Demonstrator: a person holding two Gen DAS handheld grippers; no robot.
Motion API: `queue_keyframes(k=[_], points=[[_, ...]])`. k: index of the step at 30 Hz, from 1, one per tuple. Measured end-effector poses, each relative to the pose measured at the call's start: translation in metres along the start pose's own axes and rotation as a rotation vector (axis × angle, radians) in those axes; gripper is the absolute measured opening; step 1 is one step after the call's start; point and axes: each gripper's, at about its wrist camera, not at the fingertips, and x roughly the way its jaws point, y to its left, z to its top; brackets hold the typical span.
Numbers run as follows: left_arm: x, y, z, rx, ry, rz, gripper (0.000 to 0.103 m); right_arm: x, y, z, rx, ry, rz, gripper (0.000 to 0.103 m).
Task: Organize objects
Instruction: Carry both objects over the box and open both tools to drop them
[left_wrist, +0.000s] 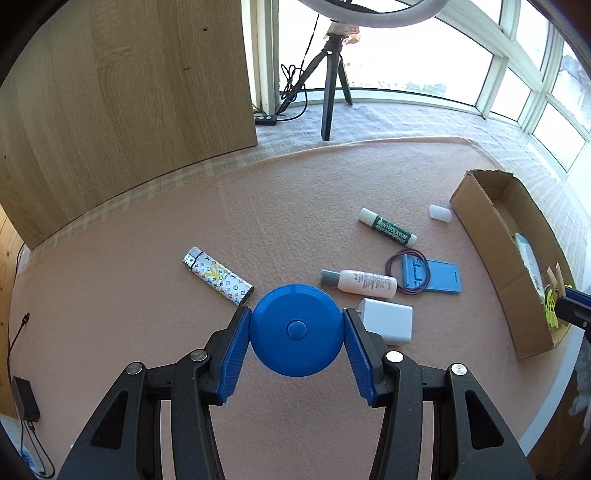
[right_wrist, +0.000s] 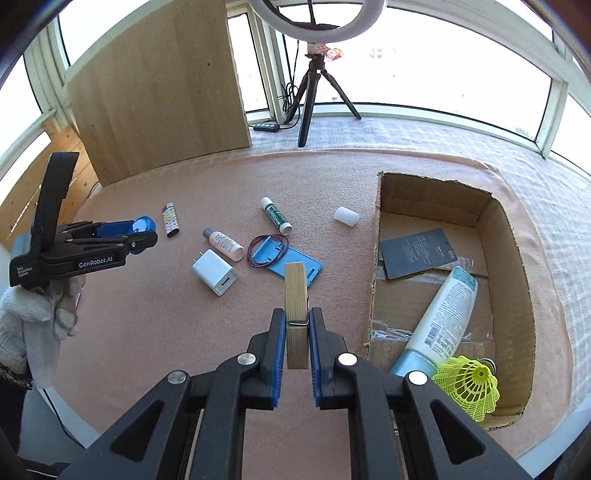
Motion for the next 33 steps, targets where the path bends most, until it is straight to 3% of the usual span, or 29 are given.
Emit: queue_keyframes(k=[9,20,33], points=[[0.002,-0.086,0.031,0.121,-0.038,-0.096,0.054,-0.034,-0.060,-0.004,0.080,-0.044,-0.088,0.011],[0.020,-0.196,0.073,0.262,-0.065,-0.172,0.054,-0.047,-0.129,-0.013,0.160,-0.045,-0.159,0.011],[0.059,-0.260,0.099,0.315,-0.020,-0.189,0.054,-0.036,-0.157,-0.017,0.177,-0.018,-0.149,0.011]])
